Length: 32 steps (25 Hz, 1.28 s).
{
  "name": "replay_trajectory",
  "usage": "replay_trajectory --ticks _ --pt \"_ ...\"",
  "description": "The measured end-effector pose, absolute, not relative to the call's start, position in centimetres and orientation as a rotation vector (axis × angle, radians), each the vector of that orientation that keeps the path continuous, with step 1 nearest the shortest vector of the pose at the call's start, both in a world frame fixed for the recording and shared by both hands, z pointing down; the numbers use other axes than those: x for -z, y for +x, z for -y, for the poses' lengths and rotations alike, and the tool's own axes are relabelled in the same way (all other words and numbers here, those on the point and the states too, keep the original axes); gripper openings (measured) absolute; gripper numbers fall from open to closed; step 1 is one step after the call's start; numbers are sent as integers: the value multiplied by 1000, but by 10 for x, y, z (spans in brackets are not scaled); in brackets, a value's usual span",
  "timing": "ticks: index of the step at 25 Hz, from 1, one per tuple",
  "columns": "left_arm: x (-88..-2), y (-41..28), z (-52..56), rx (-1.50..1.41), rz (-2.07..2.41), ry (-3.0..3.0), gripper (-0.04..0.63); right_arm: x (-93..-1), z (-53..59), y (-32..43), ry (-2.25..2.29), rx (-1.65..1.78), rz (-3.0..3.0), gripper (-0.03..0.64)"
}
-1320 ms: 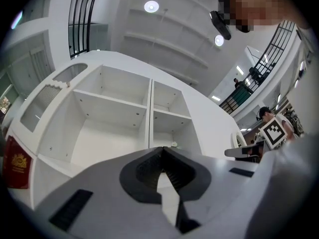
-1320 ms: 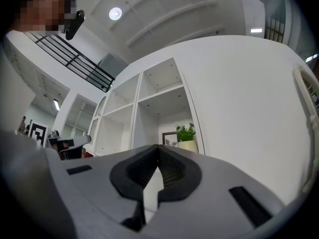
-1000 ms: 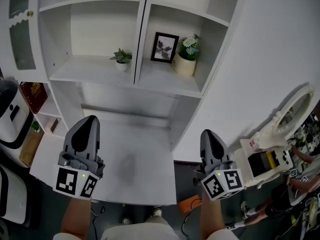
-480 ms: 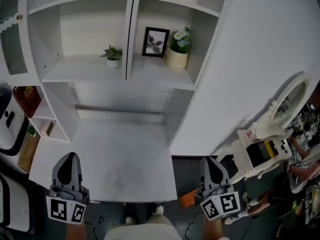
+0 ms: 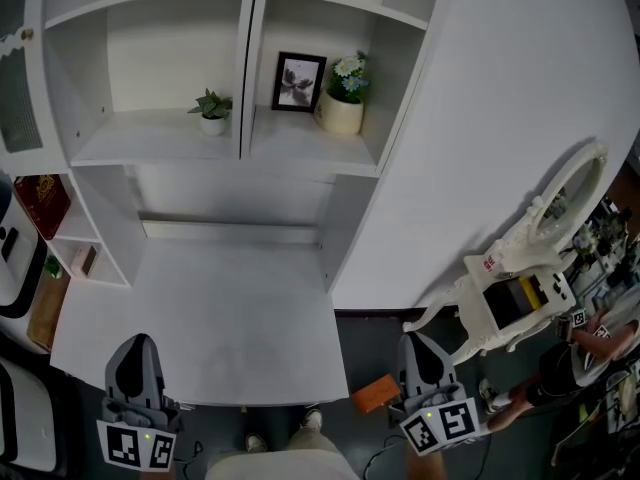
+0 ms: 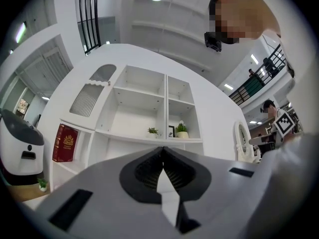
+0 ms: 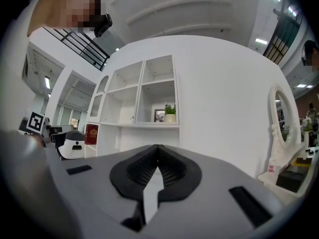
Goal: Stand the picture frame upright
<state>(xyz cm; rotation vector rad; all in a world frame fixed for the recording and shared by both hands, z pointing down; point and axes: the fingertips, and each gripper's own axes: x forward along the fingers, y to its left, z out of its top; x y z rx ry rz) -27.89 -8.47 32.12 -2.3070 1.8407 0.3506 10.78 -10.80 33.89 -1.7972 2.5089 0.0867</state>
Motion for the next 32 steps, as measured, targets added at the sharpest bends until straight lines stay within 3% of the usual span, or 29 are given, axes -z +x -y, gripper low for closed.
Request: replay_trajectory --ticks 32 --pt "-315 -260 94 -425 -1771 -2364 17 -338 95 105 -1792 -70 -2488 9"
